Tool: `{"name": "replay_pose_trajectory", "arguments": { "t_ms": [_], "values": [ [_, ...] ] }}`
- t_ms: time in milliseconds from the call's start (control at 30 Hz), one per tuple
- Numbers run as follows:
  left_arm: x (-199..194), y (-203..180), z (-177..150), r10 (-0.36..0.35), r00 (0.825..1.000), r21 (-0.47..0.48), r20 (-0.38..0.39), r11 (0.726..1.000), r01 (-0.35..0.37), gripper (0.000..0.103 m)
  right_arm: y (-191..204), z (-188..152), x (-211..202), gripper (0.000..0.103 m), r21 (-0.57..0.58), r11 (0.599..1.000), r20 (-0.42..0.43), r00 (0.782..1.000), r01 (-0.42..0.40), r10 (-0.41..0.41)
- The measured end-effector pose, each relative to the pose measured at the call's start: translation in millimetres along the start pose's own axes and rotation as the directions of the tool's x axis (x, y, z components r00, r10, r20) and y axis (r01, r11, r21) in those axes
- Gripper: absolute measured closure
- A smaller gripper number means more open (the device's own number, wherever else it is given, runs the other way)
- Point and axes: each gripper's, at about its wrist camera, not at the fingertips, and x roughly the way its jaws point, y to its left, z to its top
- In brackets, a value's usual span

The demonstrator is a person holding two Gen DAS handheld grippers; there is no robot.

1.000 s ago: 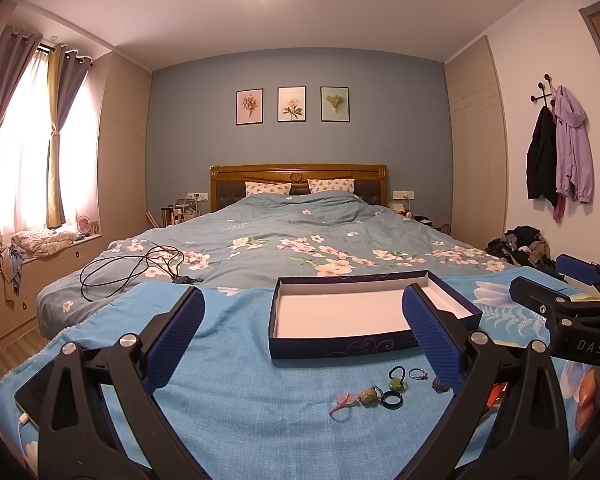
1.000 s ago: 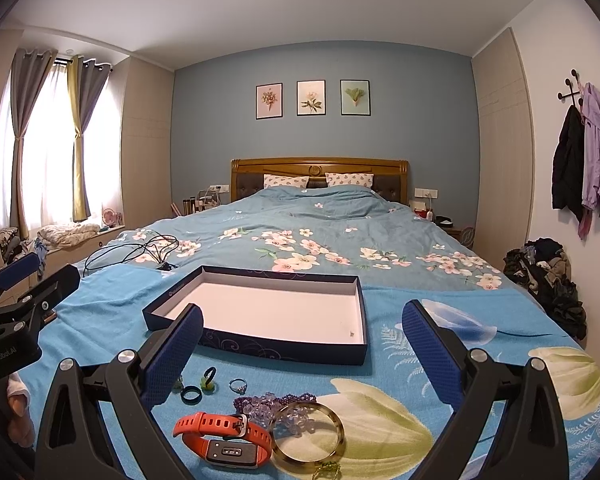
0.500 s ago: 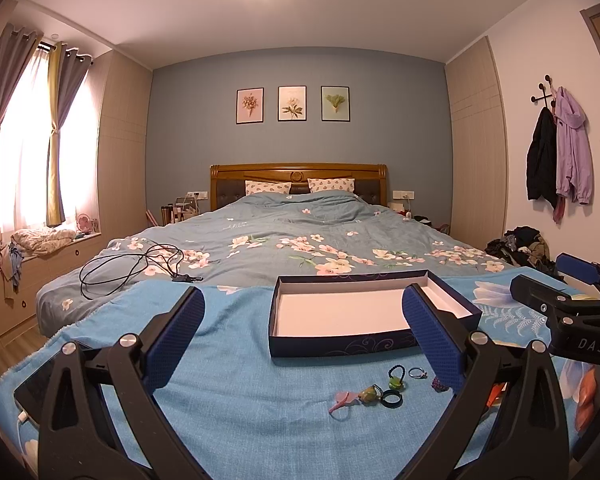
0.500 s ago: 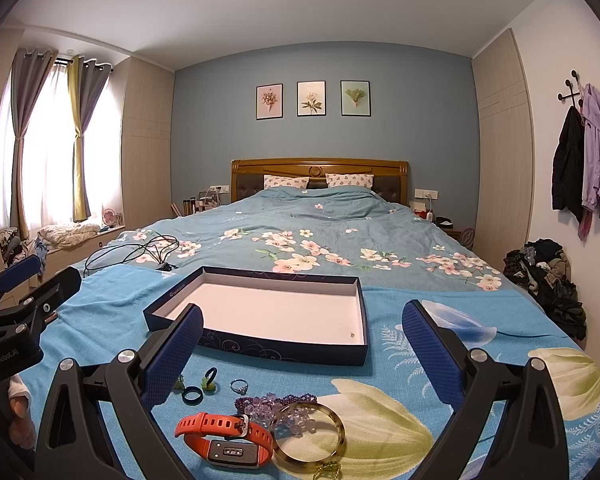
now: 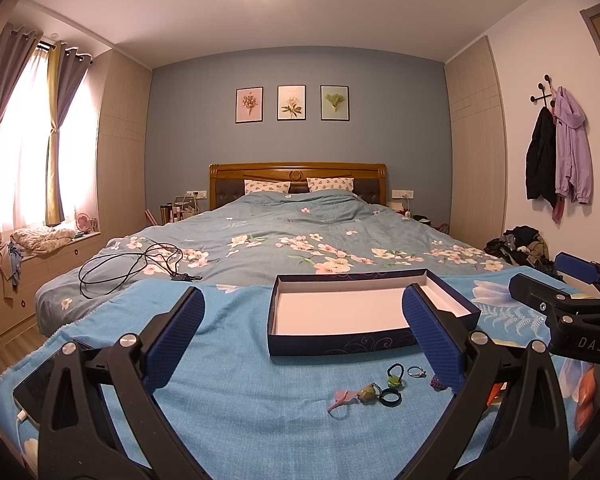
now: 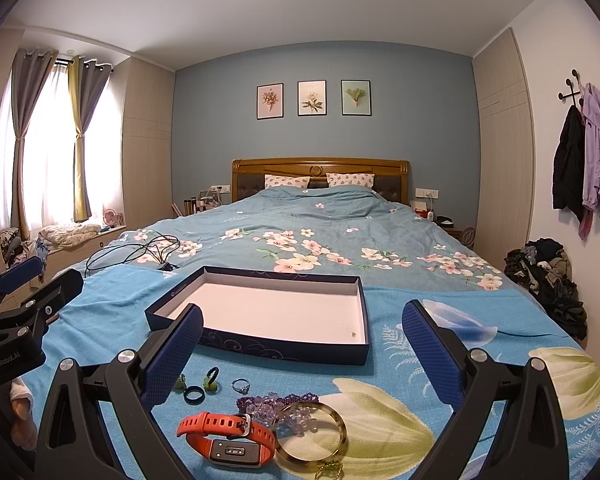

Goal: Organize jewelry

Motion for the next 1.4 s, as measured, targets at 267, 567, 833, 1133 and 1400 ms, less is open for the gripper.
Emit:
{"name": "replay_pose_trajectory", "arguments": {
  "t_ms": [267, 567, 833, 1133, 1400],
  "values": [
    [0.5, -0.3, 0.1, -0.001, 1.000, 0.000, -0.001, 1.000, 0.001, 0.006, -0.1, -0.2, -0.3, 0.007, 0.000, 1.000, 0.000, 1.000, 0.000, 0.000],
    [0.4, -0.8, 0.1, -0.001, 1.000, 0.000, -0.002, 1.000, 0.001, 0.006, 1.4, 0.0, -0.1, 0.007, 0.000, 1.000, 0.001, 1.000, -0.002, 0.002],
    [0.9, -0.9, -1.8, -0.003, 1.000, 0.001, -0.005, 1.000, 0.003, 0.006, 2.3, 0.1, 0.1, 0.007, 0.001, 1.000, 0.000, 1.000, -0.002, 0.002],
    [3.5, -3.2, -2.8, -0.014, 1.000, 0.008, -0.026, 1.000, 0.014, 0.006, 3.7, -2.1, 0.5, 0.007, 0.009, 1.000, -0.005, 1.000, -0.009, 0.009],
    [5.9, -4.4, -3.7, -0.014, 0.999, 0.010, -0.033, 1.000, 0.014, 0.006, -1.4, -4.8, 2.6, 0.007, 0.021, 1.000, -0.012, 1.000, -0.015, 0.015]
  ]
}}
